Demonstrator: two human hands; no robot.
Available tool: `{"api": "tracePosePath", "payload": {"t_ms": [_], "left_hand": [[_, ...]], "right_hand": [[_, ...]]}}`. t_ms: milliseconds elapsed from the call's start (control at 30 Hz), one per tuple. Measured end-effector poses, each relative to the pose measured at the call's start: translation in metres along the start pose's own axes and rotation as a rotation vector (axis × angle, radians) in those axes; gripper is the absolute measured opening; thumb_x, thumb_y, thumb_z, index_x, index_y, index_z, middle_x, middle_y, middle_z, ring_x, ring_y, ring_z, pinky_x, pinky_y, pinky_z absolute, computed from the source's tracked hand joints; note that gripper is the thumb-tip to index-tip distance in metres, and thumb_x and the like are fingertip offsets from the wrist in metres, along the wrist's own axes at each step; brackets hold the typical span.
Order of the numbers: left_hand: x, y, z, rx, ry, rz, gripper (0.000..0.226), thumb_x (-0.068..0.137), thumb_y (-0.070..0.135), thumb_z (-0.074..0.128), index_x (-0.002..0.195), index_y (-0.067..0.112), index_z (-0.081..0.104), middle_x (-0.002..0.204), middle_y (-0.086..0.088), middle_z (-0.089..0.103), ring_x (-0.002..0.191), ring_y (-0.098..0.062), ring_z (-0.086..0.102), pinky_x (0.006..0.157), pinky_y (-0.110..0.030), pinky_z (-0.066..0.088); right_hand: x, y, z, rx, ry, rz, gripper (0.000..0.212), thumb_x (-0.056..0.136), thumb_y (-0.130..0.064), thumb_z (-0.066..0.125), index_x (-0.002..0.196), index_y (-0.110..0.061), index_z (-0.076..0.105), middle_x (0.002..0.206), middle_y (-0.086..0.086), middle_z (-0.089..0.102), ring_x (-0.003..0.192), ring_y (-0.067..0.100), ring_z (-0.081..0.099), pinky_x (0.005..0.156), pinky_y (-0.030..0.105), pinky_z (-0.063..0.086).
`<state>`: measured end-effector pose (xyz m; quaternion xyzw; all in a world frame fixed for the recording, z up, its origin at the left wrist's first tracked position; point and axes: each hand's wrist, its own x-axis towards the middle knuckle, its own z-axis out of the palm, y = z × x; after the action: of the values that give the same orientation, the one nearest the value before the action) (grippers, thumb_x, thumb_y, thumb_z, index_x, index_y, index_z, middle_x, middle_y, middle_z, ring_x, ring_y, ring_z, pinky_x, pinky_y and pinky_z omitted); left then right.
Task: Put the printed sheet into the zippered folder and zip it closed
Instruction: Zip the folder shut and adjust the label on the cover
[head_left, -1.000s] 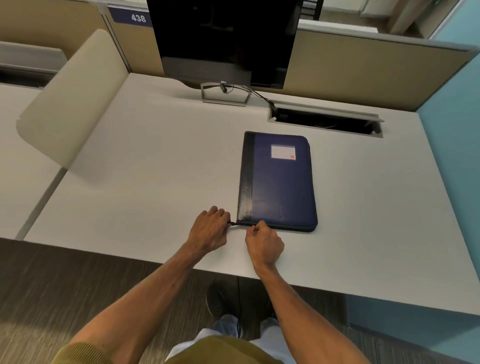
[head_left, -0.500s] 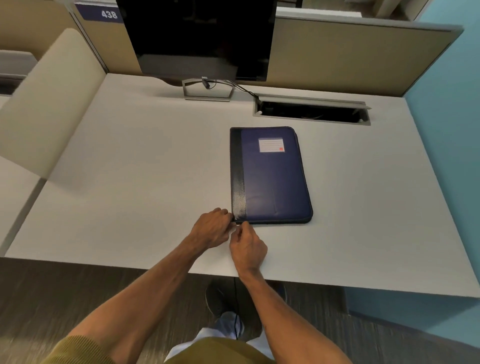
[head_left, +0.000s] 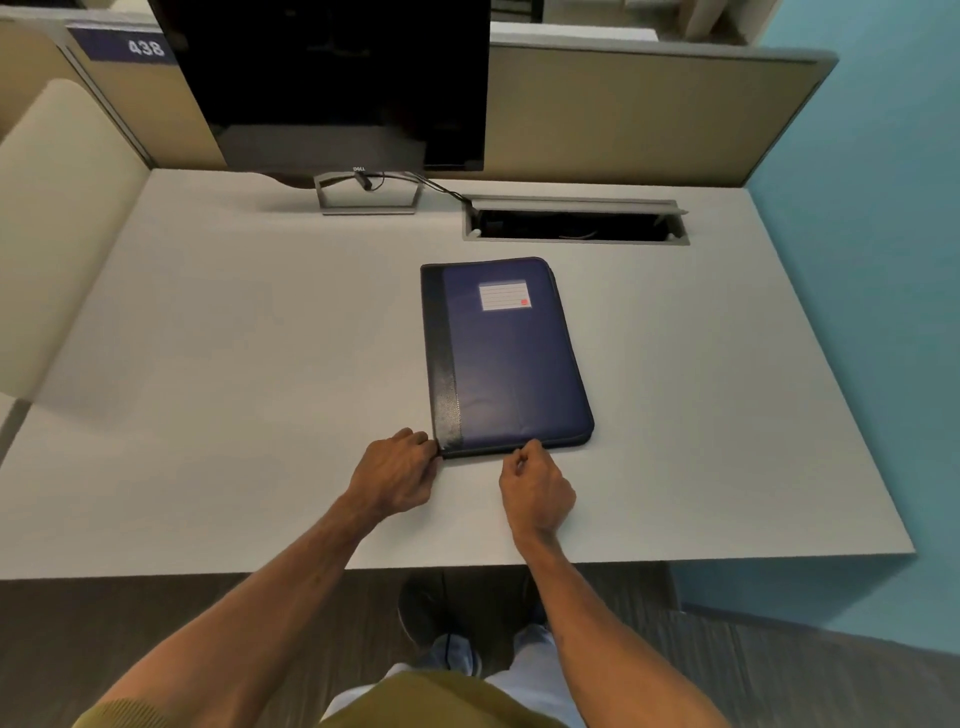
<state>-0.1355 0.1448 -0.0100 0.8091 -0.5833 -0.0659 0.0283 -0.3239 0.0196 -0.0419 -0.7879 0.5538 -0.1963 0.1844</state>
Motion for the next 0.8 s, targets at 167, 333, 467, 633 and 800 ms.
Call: {"api": "tracePosePath", "payload": {"t_ms": [167,333,467,633,800], "left_hand": [[0.006,0.008,-0.006,-0.013,-0.038,-0.063,0.034,0.097,0.041,0.047,0.084,0.018,0.068,0.083,0.003,0.07,0.087,-0.023,0.064,0.059,-0.034,0.05],[0.023,0.01,-0.008,0.061,-0.104,-0.014,0.048,0.106,0.06,0.041,0.081,0.022,0.058,0.084,0.001,0.071,0.083,-0.019,0.057,0.062,-0.033,0.046],[0.021,0.007,-0.005,0.095,-0.103,0.063,0.044,0.109,0.05,0.04,0.094,0.019,0.067,0.092,-0.001,0.073,0.079,-0.022,0.059,0.064,-0.037,0.057],[0.016,0.001,-0.003,0.096,-0.077,0.028,0.037,0.106,0.039,0.044,0.096,0.018,0.072,0.094,0.001,0.074,0.09,-0.024,0.066,0.064,-0.038,0.058],[0.015,-0.014,-0.002,0.088,-0.067,0.037,0.037,0.106,0.04,0.043,0.097,0.021,0.073,0.092,0.004,0.073,0.091,-0.022,0.066,0.061,-0.036,0.051]], "right_hand": [[-0.004,-0.006,0.002,0.014,-0.024,0.006,0.022,0.095,-0.028,0.073,0.082,-0.024,0.055,0.06,-0.008,0.054,0.046,0.01,0.048,0.041,0.026,0.044],[-0.02,-0.022,0.01,0.02,-0.061,-0.071,0.017,0.095,-0.027,0.071,0.087,-0.022,0.058,0.063,-0.008,0.057,0.047,0.009,0.049,0.041,0.026,0.045],[-0.024,-0.022,0.01,0.011,-0.051,-0.083,0.013,0.096,-0.027,0.071,0.088,-0.021,0.061,0.064,-0.006,0.059,0.047,0.011,0.05,0.042,0.026,0.045],[0.01,0.023,-0.014,-0.012,0.064,0.121,0.019,0.097,-0.023,0.067,0.081,-0.021,0.057,0.06,-0.005,0.055,0.046,0.014,0.048,0.045,0.024,0.036],[0.041,0.066,-0.042,-0.075,0.071,0.089,0.019,0.099,-0.021,0.066,0.083,-0.02,0.056,0.064,-0.006,0.056,0.048,0.013,0.05,0.046,0.021,0.034]]}}
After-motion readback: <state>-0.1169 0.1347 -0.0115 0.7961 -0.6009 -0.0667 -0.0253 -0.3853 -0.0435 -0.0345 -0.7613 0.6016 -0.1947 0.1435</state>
